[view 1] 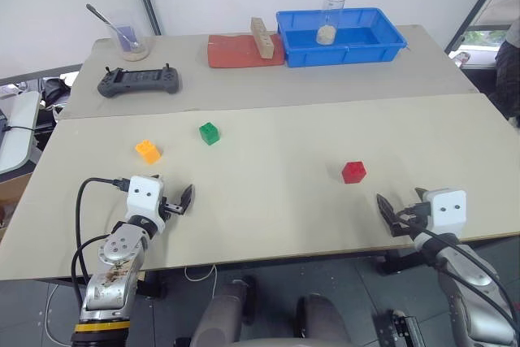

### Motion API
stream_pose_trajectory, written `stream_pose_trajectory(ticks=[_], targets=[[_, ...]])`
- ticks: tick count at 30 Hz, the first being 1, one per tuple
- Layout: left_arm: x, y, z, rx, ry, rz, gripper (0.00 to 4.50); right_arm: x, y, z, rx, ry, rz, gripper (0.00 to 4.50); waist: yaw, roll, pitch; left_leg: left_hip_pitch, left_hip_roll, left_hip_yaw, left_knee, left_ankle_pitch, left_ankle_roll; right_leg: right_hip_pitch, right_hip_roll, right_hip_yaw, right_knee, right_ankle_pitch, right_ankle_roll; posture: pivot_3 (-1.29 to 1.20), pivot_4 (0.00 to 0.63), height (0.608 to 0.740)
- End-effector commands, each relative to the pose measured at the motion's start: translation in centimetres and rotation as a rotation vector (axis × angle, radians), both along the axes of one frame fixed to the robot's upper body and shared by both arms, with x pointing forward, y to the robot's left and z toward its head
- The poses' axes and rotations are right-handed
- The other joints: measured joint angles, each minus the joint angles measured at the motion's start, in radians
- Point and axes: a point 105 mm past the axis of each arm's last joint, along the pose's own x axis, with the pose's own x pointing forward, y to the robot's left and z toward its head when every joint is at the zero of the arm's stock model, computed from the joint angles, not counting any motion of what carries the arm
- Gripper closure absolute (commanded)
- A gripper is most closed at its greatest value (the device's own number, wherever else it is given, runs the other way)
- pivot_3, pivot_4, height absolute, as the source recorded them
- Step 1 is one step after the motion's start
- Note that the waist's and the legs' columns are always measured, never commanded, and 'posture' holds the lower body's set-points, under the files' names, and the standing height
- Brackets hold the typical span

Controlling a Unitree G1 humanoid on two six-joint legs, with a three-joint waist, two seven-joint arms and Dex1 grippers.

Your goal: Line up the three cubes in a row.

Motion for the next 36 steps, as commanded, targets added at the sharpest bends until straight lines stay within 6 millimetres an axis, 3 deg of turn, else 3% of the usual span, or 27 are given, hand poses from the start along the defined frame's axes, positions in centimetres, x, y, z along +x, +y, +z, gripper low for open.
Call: stream_pose_trajectory(ticks=[1, 8, 14, 18, 23, 29, 36], targets=[[0.1, 0.5, 0.6, 0.025, -0.023, 0.012, 0.06, 0.0, -0.2, 1.1, -0.015, -0.039, -0.010, 0.00, 0.000, 0.000, 0.000, 0.000, 0.000, 0.000, 0.000, 0.000, 0.000, 0.000, 0.000, 0.000, 0.000, 0.000, 0.000, 0.00, 0.150, 0.740], [0.1, -1.6, 1.5, -0.009, -0.031, -0.161, 0.06, -0.8, 0.5, 1.3, -0.026, -0.027, 0.025, 0.00, 0.001, 0.000, 0.000, 0.000, 0.000, 0.000, 0.000, 0.000, 0.000, 0.000, 0.000, 0.000, 0.000, 0.000, 0.000, 0.00, 0.150, 0.740], [0.1, -5.1, 4.5, 0.003, -0.037, -0.525, 0.06, -1.0, 1.3, 2.0, -0.030, -0.019, 0.066, 0.00, 0.003, 0.000, 0.000, -0.002, 0.000, 0.000, -0.002, 0.000, 0.000, -0.003, 0.000, 0.000, 0.000, 0.000, 0.000, 0.00, 0.150, 0.740], [-0.2, -8.7, 7.0, 0.048, -0.046, -0.847, 0.06, -0.7, 2.3, 2.1, -0.013, -0.017, 0.101, 0.00, 0.004, 0.000, 0.000, -0.002, 0.000, 0.002, -0.003, 0.000, 0.000, -0.005, 0.000, -0.001, 0.000, 0.001, -0.003, 0.00, 0.150, 0.740], [-0.9, -12.4, 9.5, 0.056, -0.054, -1.117, 0.06, 0.5, 3.8, 1.8, 0.034, -0.027, 0.101, 0.00, -0.003, -0.001, 0.000, -0.002, 0.000, 0.003, -0.003, 0.000, -0.001, -0.005, 0.002, -0.002, -0.001, 0.002, -0.004, 0.00, 0.150, 0.740], [-1.0, -13.8, 10.2, 0.070, -0.062, -1.222, 0.06, 1.9, 5.6, 1.3, 0.052, -0.031, 0.086, 0.00, -0.021, -0.002, 0.001, -0.001, 0.000, 0.003, 0.000, 0.000, 0.000, -0.003, 0.003, -0.001, -0.001, 0.005, 0.000, 0.00, 0.150, 0.740], [-0.9, -14.3, 10.9, 0.062, -0.071, -1.257, 0.06, 5.0, 6.4, 1.2, 0.111, -0.049, 0.031, 0.00, -0.025, -0.002, 0.001, -0.001, 0.001, 0.003, 0.002, 0.000, 0.000, -0.002, 0.004, -0.001, -0.001, 0.007, 0.002, 0.00, 0.150, 0.740]])
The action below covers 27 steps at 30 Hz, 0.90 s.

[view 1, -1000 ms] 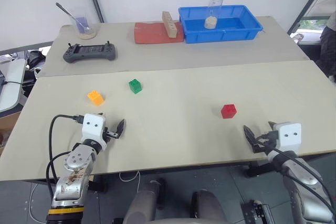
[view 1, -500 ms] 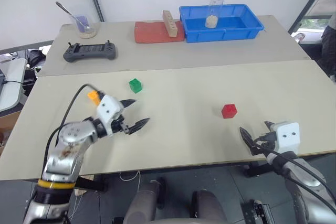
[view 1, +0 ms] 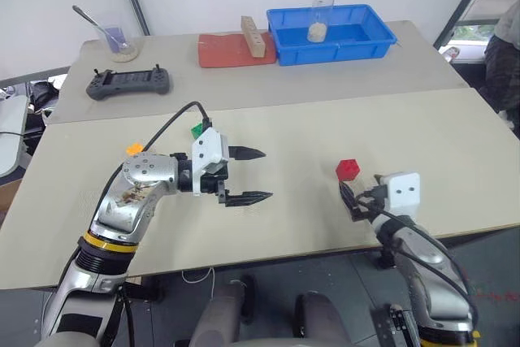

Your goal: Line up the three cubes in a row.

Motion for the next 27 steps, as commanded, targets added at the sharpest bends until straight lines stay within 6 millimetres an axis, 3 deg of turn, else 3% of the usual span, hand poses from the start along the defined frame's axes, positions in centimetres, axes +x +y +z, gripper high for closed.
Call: stream_pose_trajectory(ticks=[1, 7, 17, 22, 27], targets=[[-0.1, -0.3, 1.2, -0.026, -0.024, -0.029, 0.06, 1.3, 0.1, 0.4, 0.005, -0.023, -0.026, 0.00, 0.001, 0.000, 0.000, 0.000, 0.000, 0.000, 0.000, 0.000, 0.000, 0.000, 0.000, 0.000, 0.000, 0.000, 0.000, 0.00, 0.150, 0.740], [-0.2, -0.3, 1.4, -0.026, -0.025, -0.027, 0.06, 2.6, 0.0, 0.0, 0.034, -0.015, -0.069, 0.00, 0.002, 0.000, 0.000, 0.000, 0.000, 0.000, 0.001, 0.000, 0.000, 0.000, 0.001, 0.000, 0.001, 0.002, 0.002, 0.00, 0.150, 0.740], [-0.5, -0.2, 1.5, -0.031, -0.019, -0.012, 0.00, 2.8, 0.4, 0.5, 0.044, -0.040, -0.043, 3.07, 0.001, 0.000, 0.000, 0.000, 0.000, 0.000, 0.002, 0.000, 0.000, 0.000, 0.005, 0.000, 0.003, 0.002, 0.003, 0.00, 0.150, 0.740], [-0.7, 0.2, 1.4, -0.024, -0.013, -0.008, 0.00, 2.1, 0.5, 1.7, 0.002, -0.035, 0.119, 3.06, 0.000, 0.000, 0.000, 0.000, 0.000, 0.000, 0.003, 0.000, 0.000, 0.000, 0.005, 0.001, 0.003, 0.002, 0.003, 0.00, 0.150, 0.740], [-1.0, 1.2, 0.6, 0.009, -0.009, -0.016, 0.00, 0.9, 1.0, 2.7, -0.121, 0.033, 0.551, 3.06, 0.000, 0.000, 0.000, 0.000, 0.001, 0.000, 0.005, -0.001, 0.002, 0.002, 0.003, 0.000, 0.002, 0.002, 0.002, 0.00, 0.150, 0.740]])
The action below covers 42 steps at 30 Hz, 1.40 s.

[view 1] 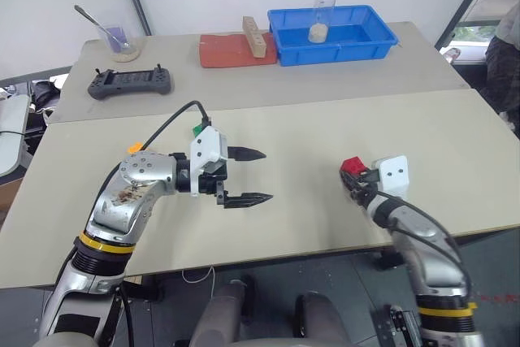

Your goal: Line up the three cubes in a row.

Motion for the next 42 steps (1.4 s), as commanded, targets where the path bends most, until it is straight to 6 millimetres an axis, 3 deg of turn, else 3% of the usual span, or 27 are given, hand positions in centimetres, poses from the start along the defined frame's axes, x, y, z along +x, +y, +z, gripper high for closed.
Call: stream_pose_trajectory(ticks=[1, 6, 10, 16, 29, 31, 37, 42], targets=[[-0.4, 0.7, 0.6, -0.001, -0.049, -0.018, 0.00, -0.9, 1.0, 2.0, -0.037, -0.017, 0.330, 3.06, 0.000, 0.000, 0.000, 0.001, 0.001, 0.000, 0.001, 0.000, 0.000, 0.002, -0.001, -0.001, -0.002, 0.000, 0.000, 0.00, 0.150, 0.740], [-1.3, 1.0, -0.4, 0.023, -0.043, -0.071, 0.00, -2.1, 0.6, 1.6, -0.122, 0.052, 0.681, 3.06, -0.001, -0.002, 0.001, 0.001, 0.002, 0.000, 0.002, -0.001, 0.002, 0.004, -0.001, -0.001, -0.004, -0.002, -0.004, 0.00, 0.150, 0.740], [-2.0, 0.8, -0.6, 0.025, -0.048, -0.089, 0.00, -1.2, 2.1, 1.0, -0.164, 0.039, 0.850, 3.06, -0.003, -0.003, 0.002, 0.001, 0.002, 0.000, 0.003, -0.002, 0.003, 0.004, -0.002, -0.001, -0.004, 0.000, -0.001, 0.00, 0.150, 0.740], [-2.9, 1.5, -1.0, 0.035, -0.044, -0.056, 0.00, -0.7, 3.2, -0.2, -0.185, 0.039, 0.954, 3.06, 0.002, -0.003, 0.002, 0.000, 0.002, 0.000, 0.003, -0.002, 0.003, 0.004, -0.002, -0.001, -0.004, 0.001, 0.000, 0.00, 0.150, 0.740], [-4.0, 1.8, -1.7, 0.046, -0.020, -0.059, 0.00, -0.8, 2.8, -1.6, -0.263, 0.077, 1.069, 3.06, 0.000, -0.002, 0.002, 0.001, 0.002, 0.000, 0.003, -0.002, 0.003, 0.003, -0.002, -0.001, -0.003, 0.001, 0.000, 0.00, 0.150, 0.740], [-4.1, 1.8, -1.8, 0.047, -0.018, -0.065, 0.00, -0.5, 2.7, -1.5, -0.273, 0.082, 1.070, 2.02, -0.001, -0.003, 0.002, 0.001, 0.002, 0.000, 0.003, -0.002, 0.003, 0.003, -0.002, -0.001, -0.003, 0.001, 0.000, 0.00, 0.150, 0.740], [-3.9, 1.5, -2.1, 0.044, -0.012, -0.066, 0.00, 0.1, 1.8, -0.9, -0.301, 0.098, 1.054, 0.03, 0.000, -0.002, 0.002, 0.001, 0.002, 0.000, 0.003, -0.002, 0.003, 0.003, -0.002, -0.001, -0.003, 0.001, 0.000, 0.00, 0.150, 0.740], [-1.9, 2.4, -2.7, 0.022, -0.010, 0.071, 0.00, -0.2, 0.3, 0.4, -0.307, 0.096, 1.011, 0.03, 0.001, -0.002, 0.002, 0.001, 0.002, 0.000, 0.003, -0.002, 0.003, 0.003, -0.003, -0.001, -0.002, 0.001, 0.001, 0.00, 0.150, 0.740]])
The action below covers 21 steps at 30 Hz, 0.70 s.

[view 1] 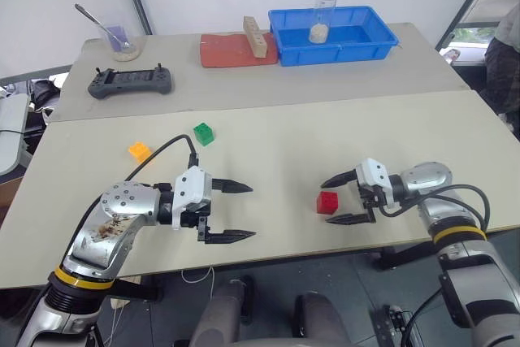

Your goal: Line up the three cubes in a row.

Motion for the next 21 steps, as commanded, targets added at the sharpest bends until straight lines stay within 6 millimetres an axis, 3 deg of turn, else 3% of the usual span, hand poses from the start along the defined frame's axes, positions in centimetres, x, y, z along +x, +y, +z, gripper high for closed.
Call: stream_pose_trajectory(ticks=[1, 4, 9, 15, 21], targets=[[1.8, 0.8, 0.3, -0.028, -0.047, 0.131, 0.00, -0.5, -0.7, 2.4, 0.027, -0.039, 0.004, 0.03, 0.001, 0.000, 0.000, 0.000, 0.000, 0.000, 0.000, 0.000, 0.000, 0.000, 0.000, 0.000, 0.000, 0.000, 0.000, 0.00, 0.150, 0.740], [3.4, 1.7, -0.6, -0.080, -0.068, 0.342, 0.00, -1.4, 0.2, 5.4, 0.121, -0.059, -0.053, 0.03, 0.002, 0.000, 0.000, 0.000, 0.000, 0.000, 0.000, 0.000, 0.000, 0.000, -0.001, 0.001, 0.000, 0.000, 0.000, 0.00, 0.150, 0.740], [6.1, 3.7, -2.3, -0.134, -0.138, 0.730, 0.00, -4.3, 3.5, 9.7, 0.259, -0.032, -0.132, 0.03, 0.003, 0.000, 0.000, -0.001, 0.001, 0.000, 0.000, 0.000, 0.000, 0.000, -0.007, 0.000, 0.002, 0.000, 0.000, 0.00, 0.150, 0.740], [9.1, 6.4, -3.2, -0.189, -0.190, 1.087, 0.00, -5.9, 5.8, 11.4, 0.298, -0.041, -0.186, 0.03, 0.021, -0.001, 0.000, -0.002, 0.001, 0.000, 0.000, 0.000, 0.000, -0.002, -0.008, -0.003, -0.001, -0.002, -0.004, 0.00, 0.150, 0.740], [11.4, 6.0, -3.9, -0.210, -0.217, 1.243, 0.00, -5.9, 7.0, 12.1, 0.314, -0.038, -0.242, 0.03, 0.039, -0.001, 0.000, -0.007, 0.000, 0.000, 0.001, 0.000, 0.000, -0.004, -0.011, -0.010, -0.004, 0.004, -0.002, 0.00, 0.150, 0.740]])
